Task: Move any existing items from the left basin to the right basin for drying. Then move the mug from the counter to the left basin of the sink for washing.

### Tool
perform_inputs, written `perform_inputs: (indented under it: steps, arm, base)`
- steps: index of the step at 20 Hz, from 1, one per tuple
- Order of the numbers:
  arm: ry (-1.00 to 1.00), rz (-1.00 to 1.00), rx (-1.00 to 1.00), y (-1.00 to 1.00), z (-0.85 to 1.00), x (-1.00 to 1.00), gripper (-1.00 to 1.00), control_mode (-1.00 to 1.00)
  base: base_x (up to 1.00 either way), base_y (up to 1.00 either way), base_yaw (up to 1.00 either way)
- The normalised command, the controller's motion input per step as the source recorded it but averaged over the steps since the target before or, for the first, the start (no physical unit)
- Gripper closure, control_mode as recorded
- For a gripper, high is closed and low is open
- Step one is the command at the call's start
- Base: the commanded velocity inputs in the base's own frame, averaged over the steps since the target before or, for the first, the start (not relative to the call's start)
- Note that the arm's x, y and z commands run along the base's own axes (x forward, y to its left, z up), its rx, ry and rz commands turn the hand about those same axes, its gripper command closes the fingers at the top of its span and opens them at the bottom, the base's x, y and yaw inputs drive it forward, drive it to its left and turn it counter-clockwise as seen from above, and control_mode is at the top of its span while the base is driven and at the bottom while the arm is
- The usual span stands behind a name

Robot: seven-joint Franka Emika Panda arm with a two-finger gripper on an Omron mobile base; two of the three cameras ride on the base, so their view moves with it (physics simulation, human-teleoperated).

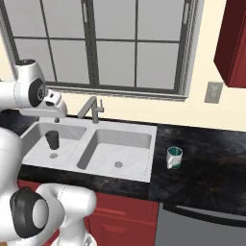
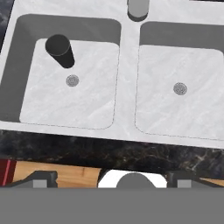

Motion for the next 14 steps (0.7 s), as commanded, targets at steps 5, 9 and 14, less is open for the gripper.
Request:
perform_inputs:
  steps: [5, 9, 14]
  arm:
    - [0.0, 0.0, 0.0, 0.36, -0.16, 0.0, -1.0, -1.0]
    - [0.0, 0.0, 0.0, 0.33, -0.18, 0.0, -1.0, -1.0]
    - [0.0, -0.01, 0.0, 0.32, -0.17, 0.0, -1.0, -1.0]
  base:
    - [0.0, 0.0, 0.0]
    - [0.0, 0.0, 0.0]
    - [0.0, 0.0, 0.0]
